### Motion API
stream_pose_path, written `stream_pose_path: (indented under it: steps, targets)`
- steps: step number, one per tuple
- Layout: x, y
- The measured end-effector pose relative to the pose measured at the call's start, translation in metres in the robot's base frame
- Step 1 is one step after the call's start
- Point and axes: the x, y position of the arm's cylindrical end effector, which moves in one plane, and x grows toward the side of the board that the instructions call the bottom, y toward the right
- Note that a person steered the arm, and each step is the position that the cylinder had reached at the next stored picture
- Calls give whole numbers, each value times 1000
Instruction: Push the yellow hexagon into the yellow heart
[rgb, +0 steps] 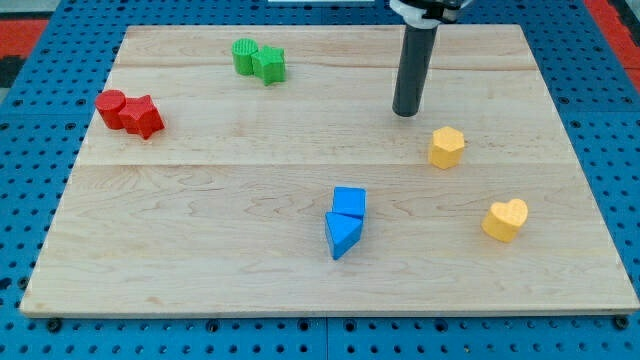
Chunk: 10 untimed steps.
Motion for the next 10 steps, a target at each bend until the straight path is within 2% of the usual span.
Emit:
stream_pose_path:
  steps: [3,4,5,6,7,8,9,10]
  targets:
    - [11,4]
    - [32,6]
    - [47,33]
    - [15,21]
    - [64,51]
    - [121,52]
    - [146,52]
    - [111,16]
